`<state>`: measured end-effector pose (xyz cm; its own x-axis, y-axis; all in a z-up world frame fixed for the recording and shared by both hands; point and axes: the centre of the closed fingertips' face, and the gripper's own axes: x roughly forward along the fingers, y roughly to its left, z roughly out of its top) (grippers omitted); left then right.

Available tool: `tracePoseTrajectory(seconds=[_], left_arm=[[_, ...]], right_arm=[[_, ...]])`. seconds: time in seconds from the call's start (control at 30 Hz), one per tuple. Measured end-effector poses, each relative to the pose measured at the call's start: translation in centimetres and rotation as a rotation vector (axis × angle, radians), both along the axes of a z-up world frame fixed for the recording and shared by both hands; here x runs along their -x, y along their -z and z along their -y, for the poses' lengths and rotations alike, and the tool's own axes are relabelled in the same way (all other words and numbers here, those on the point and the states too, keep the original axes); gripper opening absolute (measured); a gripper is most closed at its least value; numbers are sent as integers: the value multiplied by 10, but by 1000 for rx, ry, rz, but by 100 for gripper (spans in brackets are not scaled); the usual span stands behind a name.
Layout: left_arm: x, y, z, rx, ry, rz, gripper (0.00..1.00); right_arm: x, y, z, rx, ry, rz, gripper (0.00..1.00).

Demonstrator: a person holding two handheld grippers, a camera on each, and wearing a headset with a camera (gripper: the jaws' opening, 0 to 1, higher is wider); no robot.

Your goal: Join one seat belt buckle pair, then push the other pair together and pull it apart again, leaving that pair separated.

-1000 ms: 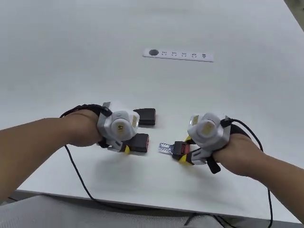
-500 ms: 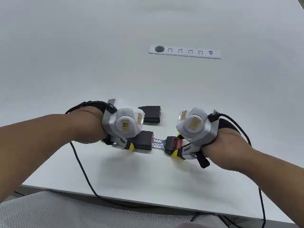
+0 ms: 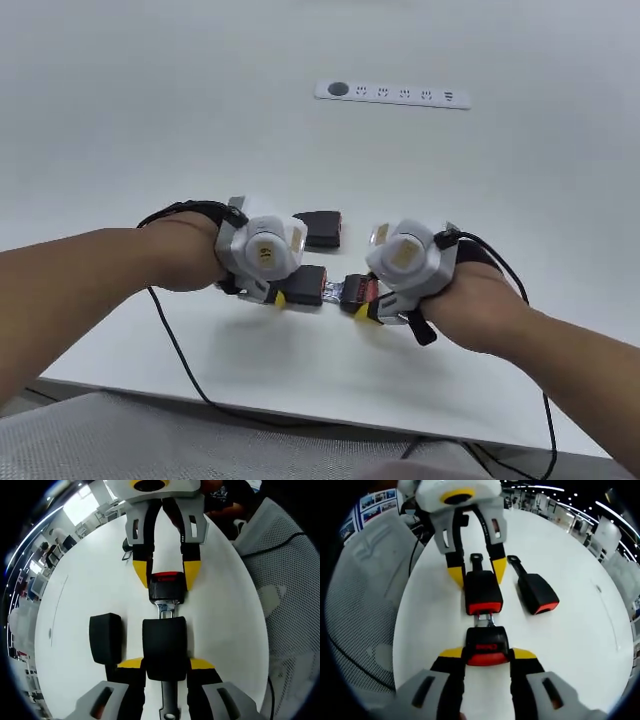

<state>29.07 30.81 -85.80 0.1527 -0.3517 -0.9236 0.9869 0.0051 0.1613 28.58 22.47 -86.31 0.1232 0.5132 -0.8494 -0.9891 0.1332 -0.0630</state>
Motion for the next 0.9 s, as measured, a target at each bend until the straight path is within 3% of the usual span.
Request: tracePoseTrajectory(seconds=[0.47,0.7,0.9], left_arm=[[2,0,2,-31,17,3,32],[1,0,1,-24,27,2,32],[1,0,1,-2,-7,10,31]], right_arm=[[-3,-1,-5,9,-16,-7,34],[-4,0,-8,19,-15,-5,34],[-3,-1,-12,3,3,-6,33]])
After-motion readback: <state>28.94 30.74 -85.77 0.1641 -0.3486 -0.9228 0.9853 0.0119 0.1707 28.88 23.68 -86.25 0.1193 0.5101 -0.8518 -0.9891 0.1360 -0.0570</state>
